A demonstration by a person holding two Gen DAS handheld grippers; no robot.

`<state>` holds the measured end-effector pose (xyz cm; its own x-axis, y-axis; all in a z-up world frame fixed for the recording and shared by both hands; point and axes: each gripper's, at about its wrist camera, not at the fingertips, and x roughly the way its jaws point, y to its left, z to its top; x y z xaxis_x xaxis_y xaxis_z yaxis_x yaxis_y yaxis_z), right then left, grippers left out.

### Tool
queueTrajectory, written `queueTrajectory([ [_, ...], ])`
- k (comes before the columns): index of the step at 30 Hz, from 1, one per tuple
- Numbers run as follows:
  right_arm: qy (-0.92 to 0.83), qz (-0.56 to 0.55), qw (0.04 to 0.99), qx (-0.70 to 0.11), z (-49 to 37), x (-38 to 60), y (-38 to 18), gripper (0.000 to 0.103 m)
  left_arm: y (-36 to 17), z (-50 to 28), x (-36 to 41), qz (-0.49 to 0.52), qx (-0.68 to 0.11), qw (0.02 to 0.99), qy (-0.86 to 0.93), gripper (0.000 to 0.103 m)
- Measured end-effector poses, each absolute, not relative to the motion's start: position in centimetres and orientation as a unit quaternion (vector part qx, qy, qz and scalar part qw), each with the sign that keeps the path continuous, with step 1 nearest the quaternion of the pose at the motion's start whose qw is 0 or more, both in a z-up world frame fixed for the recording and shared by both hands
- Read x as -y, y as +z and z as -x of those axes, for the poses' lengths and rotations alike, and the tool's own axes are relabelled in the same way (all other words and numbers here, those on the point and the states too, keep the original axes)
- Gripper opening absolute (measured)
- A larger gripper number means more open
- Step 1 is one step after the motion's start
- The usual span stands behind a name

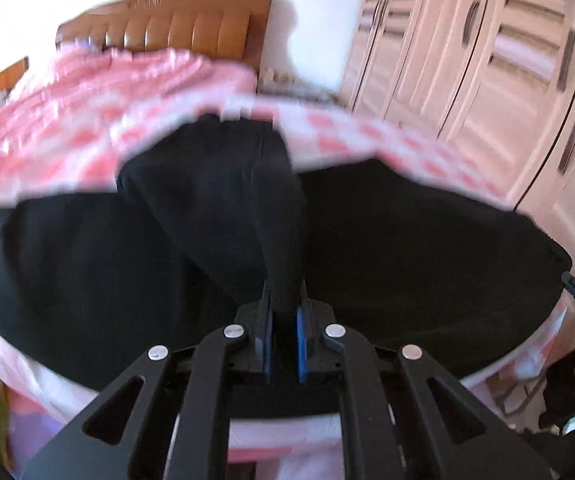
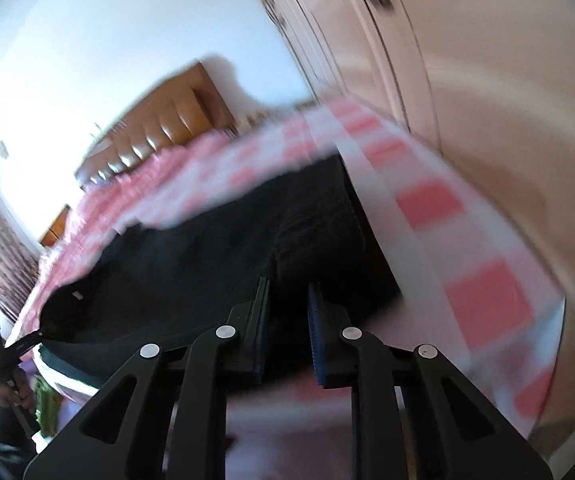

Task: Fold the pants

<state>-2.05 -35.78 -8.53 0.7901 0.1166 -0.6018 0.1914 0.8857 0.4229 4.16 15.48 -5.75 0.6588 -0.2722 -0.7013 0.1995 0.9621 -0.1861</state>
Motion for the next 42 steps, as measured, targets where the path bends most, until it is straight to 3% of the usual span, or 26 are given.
queueTrajectory([
  [3,-0.024,-0.260,0.907,-0.331,2.1,36.3,-10.2,0.017,-7.4,-3.9,-15.1,0.036,-0.392,0.911,-0.123,0.008],
  [10,-0.015,-0.235,0.921,-0.310,2.2,35.6,-8.0,0.017,-6.3,-3.7,-14.8,0.020,-0.373,0.919,-0.122,0.009],
  [15,-0.028,-0.244,0.911,-0.333,2.4,35.9,-10.7,0.018,-8.4,-4.2,-15.0,0.023,-0.388,0.914,-0.120,0.014],
  [16,-0.030,-0.240,0.910,-0.336,2.3,35.9,-10.5,0.020,-8.5,-4.1,-15.0,0.023,-0.388,0.914,-0.119,0.018],
  [18,-0.034,-0.218,0.913,-0.344,2.3,35.4,-9.6,0.035,-8.1,-4.2,-15.2,0.018,-0.386,0.916,-0.110,0.051],
  [19,-0.041,-0.206,0.915,-0.344,2.5,35.3,-9.2,0.053,-7.9,-4.0,-15.3,0.017,-0.380,0.919,-0.101,0.078],
  [20,-0.055,-0.190,0.920,-0.338,2.8,35.1,-8.4,0.080,-7.4,-3.6,-15.5,0.014,-0.367,0.925,-0.092,0.085],
  [21,-0.068,-0.180,0.924,-0.329,3.2,35.0,-7.8,0.088,-7.0,-3.4,-15.8,0.012,-0.360,0.929,-0.086,0.086],
  [26,-0.086,-0.138,0.943,-0.289,3.7,33.8,-4.4,0.090,-3.3,-3.1,-17.8,0.014,-0.322,0.945,-0.060,0.099],
  [29,-0.046,-0.102,0.955,-0.276,1.1,31.4,-2.4,0.090,-0.6,-5.7,-16.9,-0.011,-0.318,0.946,-0.067,0.101],
  [34,0.037,-0.066,0.953,-0.295,-6.6,24.7,-2.3,0.090,0.2,-15.8,-10.5,-0.078,-0.396,0.909,-0.103,0.101],
  [36,0.072,-0.065,0.946,-0.310,-9.5,22.0,-3.0,0.090,-1.1,-20.1,-8.7,-0.079,-0.440,0.888,-0.109,0.094],
  [38,0.090,-0.061,0.938,-0.328,-11.5,19.7,-4.1,0.090,-2.5,-23.4,-7.5,-0.080,-0.481,0.866,-0.113,0.080],
  [42,0.118,-0.063,0.928,-0.348,-12.7,17.5,-5.8,0.090,-6.3,-27.8,-7.3,-0.102,-0.538,0.833,-0.081,0.073],
])
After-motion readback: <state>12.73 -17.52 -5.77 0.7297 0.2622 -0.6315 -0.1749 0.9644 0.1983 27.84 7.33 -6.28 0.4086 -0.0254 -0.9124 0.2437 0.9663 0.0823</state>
